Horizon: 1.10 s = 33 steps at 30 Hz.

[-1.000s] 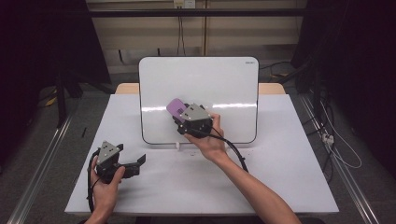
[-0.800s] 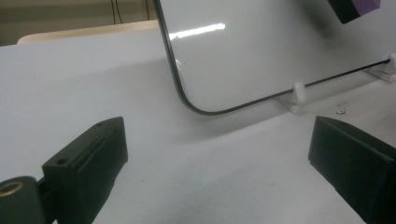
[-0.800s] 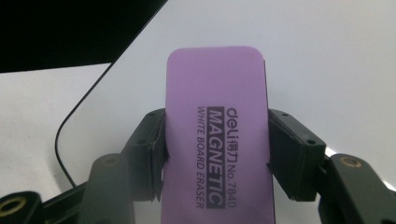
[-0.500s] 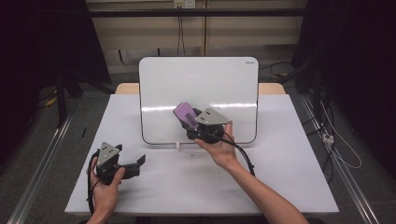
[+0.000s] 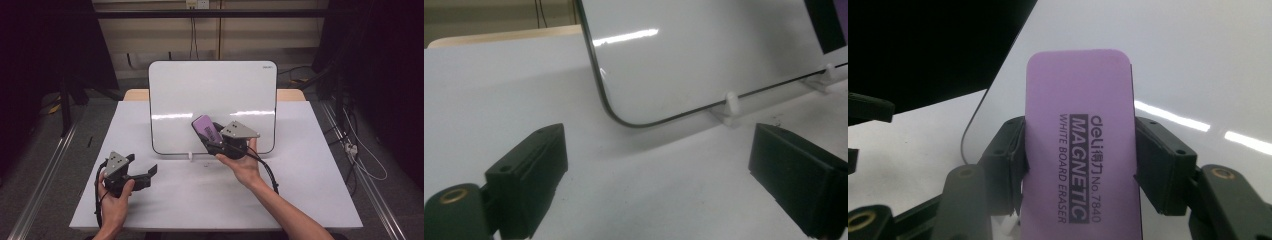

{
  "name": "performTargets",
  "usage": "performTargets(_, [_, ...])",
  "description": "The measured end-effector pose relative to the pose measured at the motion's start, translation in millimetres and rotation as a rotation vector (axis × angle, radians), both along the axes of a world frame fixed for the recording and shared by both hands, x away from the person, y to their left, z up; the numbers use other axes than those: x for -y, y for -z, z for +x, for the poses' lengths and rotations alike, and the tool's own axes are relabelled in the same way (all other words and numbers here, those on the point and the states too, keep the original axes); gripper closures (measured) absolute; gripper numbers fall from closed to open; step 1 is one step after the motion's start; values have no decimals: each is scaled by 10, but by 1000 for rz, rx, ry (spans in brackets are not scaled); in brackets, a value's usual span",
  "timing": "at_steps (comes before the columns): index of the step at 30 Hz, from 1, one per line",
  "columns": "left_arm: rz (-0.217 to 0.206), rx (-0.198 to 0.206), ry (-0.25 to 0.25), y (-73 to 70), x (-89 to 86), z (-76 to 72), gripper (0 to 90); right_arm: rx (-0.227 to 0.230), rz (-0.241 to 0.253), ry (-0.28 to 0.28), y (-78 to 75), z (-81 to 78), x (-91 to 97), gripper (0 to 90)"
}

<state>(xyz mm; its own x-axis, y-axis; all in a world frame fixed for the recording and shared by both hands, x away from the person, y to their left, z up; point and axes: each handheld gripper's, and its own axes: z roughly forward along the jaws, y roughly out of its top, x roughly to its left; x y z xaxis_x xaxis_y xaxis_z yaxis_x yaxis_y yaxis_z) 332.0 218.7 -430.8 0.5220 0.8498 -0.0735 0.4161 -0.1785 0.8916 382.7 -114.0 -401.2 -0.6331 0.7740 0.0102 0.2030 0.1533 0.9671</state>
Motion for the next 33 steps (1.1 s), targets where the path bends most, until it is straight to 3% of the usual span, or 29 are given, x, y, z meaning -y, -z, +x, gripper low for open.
performTargets(5, [-21,31,4,-45,80,-2,111,7,43,-15,24,-63,15,414])
performTargets(14, [-133,37,53,-221,322,36,90,-1,97,-41,74,-229,57,414])
performTargets(18, [-239,40,125,-256,422,51,57,-8,133,-43,90,-279,83,414])
performTargets(21, [-314,41,132,-270,511,94,76,-6,151,-45,87,-295,97,414])
performTargets(25, [-384,49,140,-310,593,161,90,0,173,-46,70,-298,108,414])
performTargets(29, [-415,86,146,-356,673,183,136,-3,190,-44,75,-300,109,414])
performTargets(33, [-487,82,162,-369,756,224,196,-1,202,-43,79,-305,99,414])
